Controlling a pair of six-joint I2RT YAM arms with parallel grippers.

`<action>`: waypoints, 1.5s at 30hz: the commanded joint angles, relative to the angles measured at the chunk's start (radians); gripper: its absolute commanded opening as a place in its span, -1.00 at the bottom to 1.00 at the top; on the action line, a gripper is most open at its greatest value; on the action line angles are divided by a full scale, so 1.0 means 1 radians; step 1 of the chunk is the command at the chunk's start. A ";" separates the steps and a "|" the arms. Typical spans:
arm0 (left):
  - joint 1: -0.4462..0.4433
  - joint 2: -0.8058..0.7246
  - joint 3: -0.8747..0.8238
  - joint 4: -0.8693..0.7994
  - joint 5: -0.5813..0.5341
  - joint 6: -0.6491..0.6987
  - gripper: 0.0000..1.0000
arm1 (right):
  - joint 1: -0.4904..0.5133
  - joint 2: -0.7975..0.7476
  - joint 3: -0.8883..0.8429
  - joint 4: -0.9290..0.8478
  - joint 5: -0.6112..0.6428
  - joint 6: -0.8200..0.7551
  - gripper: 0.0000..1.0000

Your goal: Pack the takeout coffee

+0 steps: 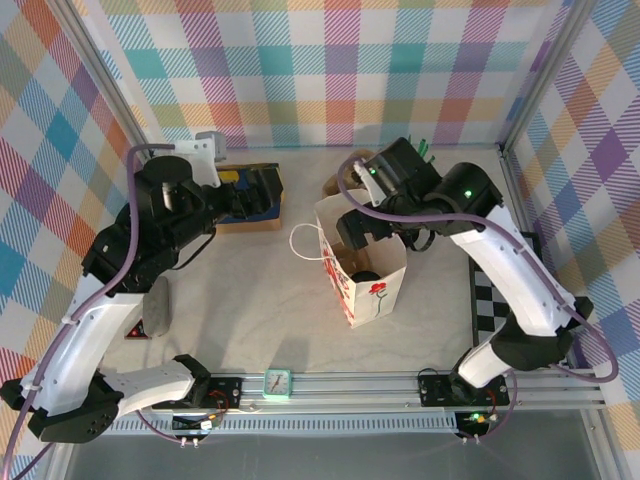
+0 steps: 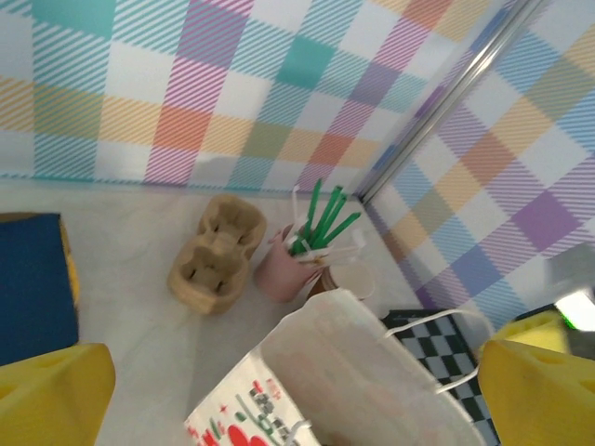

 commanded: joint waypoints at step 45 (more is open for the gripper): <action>-0.129 0.015 -0.438 0.242 0.227 -0.258 0.20 | -0.489 -0.103 -0.271 0.282 -0.237 0.016 0.55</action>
